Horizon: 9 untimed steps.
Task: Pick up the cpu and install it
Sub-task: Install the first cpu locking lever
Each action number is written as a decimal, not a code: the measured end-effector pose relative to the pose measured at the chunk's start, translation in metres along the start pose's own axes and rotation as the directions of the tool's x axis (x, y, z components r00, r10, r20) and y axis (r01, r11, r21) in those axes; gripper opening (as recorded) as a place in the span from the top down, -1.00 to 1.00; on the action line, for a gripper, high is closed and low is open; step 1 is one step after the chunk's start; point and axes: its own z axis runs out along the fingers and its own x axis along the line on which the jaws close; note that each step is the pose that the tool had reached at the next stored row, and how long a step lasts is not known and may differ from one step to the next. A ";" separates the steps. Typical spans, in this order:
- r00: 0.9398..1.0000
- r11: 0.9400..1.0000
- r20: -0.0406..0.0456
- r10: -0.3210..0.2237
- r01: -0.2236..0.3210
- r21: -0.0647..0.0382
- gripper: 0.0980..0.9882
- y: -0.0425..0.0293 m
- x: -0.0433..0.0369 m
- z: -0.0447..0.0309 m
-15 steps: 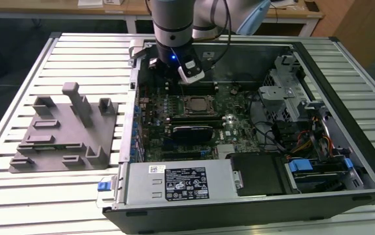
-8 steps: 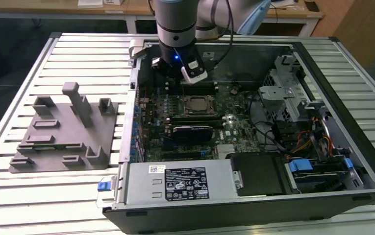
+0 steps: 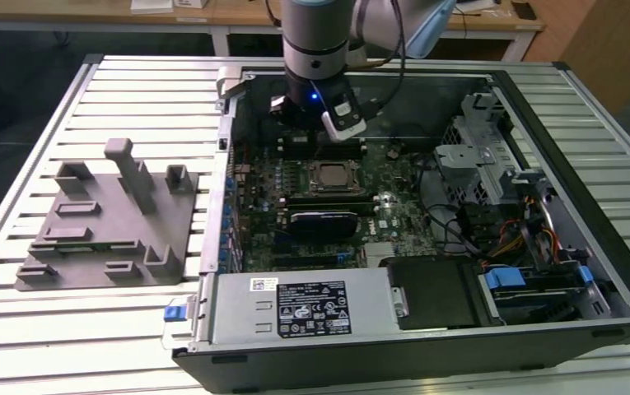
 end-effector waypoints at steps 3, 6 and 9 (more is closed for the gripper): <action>1.000 1.000 -0.001 0.000 0.000 0.000 0.98 0.0006 -0.0078 0.0003; 1.000 1.000 -0.001 0.001 -0.001 0.000 0.98 0.0010 -0.0147 0.0006; 1.000 1.000 -0.001 0.001 -0.001 0.000 0.98 0.0012 -0.0175 0.0007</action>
